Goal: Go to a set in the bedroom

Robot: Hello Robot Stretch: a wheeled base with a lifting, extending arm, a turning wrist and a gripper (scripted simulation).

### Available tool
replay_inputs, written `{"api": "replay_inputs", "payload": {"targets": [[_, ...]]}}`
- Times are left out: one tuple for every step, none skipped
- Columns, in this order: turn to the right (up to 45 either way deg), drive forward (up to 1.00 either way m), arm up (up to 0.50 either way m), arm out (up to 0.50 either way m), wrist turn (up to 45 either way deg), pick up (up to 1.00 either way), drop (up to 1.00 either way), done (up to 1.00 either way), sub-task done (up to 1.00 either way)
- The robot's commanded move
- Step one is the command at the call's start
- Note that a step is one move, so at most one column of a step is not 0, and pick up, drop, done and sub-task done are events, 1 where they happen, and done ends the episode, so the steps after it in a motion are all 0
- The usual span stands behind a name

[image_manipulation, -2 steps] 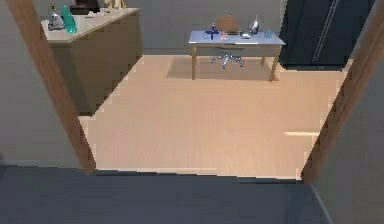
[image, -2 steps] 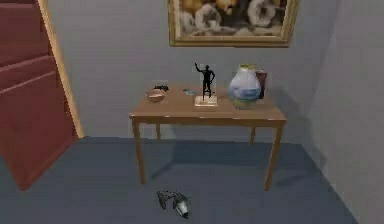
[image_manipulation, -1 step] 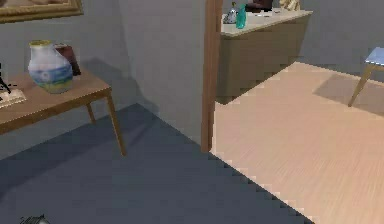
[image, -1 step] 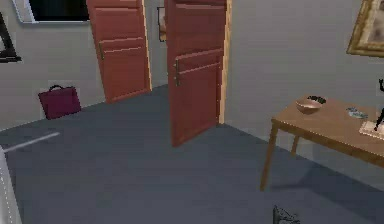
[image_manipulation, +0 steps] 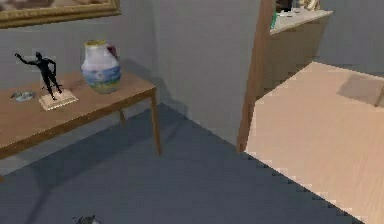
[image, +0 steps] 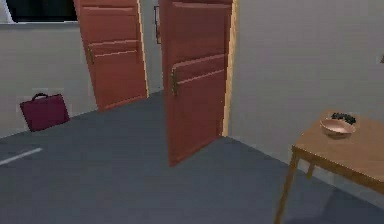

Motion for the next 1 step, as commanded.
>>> {"api": "replay_inputs", "payload": {"targets": [[-27.0, 0.00, 0.00, 0.00, 0.0, 0.00, 0.00, 0.00, 0.00]]}}
